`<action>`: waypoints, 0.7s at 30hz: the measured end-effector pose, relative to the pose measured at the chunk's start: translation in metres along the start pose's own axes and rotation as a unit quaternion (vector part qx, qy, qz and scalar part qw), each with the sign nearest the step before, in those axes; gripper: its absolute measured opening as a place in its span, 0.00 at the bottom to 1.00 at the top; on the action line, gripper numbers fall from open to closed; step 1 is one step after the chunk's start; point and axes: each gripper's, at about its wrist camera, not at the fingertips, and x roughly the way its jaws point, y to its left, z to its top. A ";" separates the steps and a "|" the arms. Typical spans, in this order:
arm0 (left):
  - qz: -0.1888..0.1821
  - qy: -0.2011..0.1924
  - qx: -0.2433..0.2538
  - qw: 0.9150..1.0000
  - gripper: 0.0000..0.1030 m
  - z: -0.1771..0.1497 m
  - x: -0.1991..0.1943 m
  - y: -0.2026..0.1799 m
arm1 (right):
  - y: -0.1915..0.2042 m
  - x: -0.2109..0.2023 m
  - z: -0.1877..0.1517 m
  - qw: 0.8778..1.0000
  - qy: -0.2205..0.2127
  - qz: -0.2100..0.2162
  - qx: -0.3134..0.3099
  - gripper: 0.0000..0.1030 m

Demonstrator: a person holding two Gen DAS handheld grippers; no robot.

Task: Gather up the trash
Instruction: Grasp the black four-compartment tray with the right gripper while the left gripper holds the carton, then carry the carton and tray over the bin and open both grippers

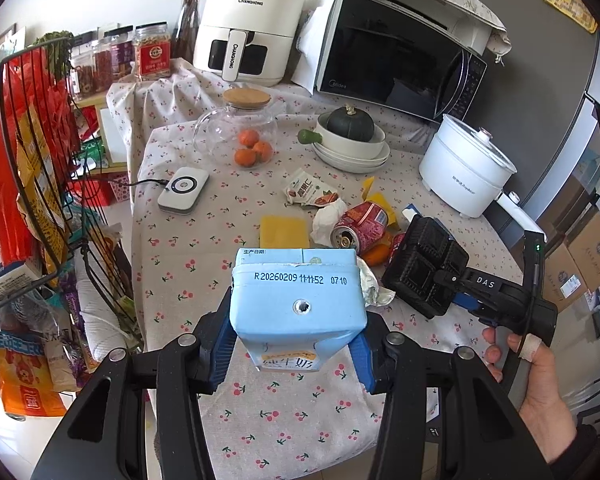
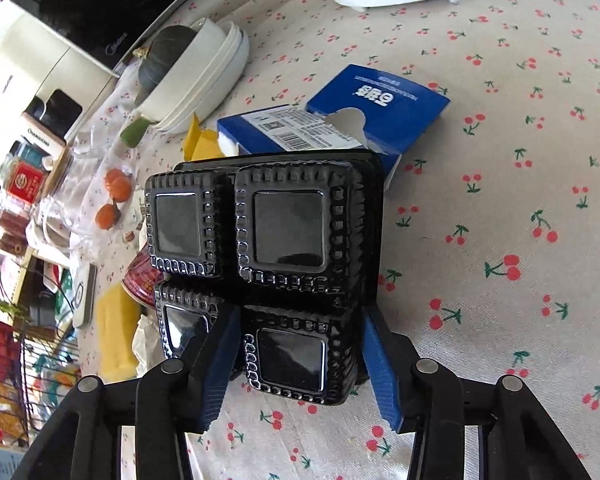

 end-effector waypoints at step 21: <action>-0.051 0.039 0.039 0.997 0.50 -0.018 0.014 -0.063 | -0.048 -0.115 -0.030 0.999 0.011 -0.019 -0.038 0.49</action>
